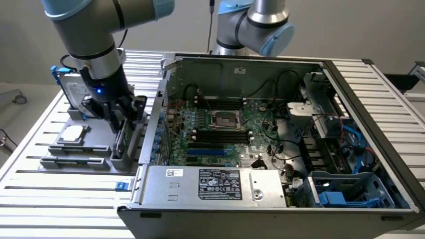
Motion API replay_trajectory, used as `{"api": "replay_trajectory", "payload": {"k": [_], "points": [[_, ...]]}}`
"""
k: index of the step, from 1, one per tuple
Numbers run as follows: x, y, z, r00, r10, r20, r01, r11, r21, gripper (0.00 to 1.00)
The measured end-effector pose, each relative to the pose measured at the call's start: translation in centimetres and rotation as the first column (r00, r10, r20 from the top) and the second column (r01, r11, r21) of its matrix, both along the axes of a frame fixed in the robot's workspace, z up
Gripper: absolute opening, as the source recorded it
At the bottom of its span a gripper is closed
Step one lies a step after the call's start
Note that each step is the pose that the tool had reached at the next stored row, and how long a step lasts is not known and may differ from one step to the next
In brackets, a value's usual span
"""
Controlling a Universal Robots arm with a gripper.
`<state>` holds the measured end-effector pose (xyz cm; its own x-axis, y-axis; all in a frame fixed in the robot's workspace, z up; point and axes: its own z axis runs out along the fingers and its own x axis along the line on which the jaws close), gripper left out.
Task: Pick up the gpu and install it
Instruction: 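Pick up the gpu and move the gpu toward the slot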
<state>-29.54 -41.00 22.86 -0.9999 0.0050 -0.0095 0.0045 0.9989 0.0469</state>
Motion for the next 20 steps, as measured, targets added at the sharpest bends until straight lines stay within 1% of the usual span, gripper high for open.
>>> {"api": "replay_trajectory", "payload": {"k": [6, 9, 20], "points": [[0.02, 0.18, -0.05, 0.9999, -0.017, 0.0000, 0.017, 0.9999, 0.0000, 0.48], [0.02, 0.20, -0.07, 0.9997, -0.024, -0.0001, 0.024, 0.9997, -0.0001, 0.48], [-0.07, 0.21, -0.09, 0.9998, -0.019, 0.0000, 0.019, 0.9998, 0.0000, 0.48]]}}
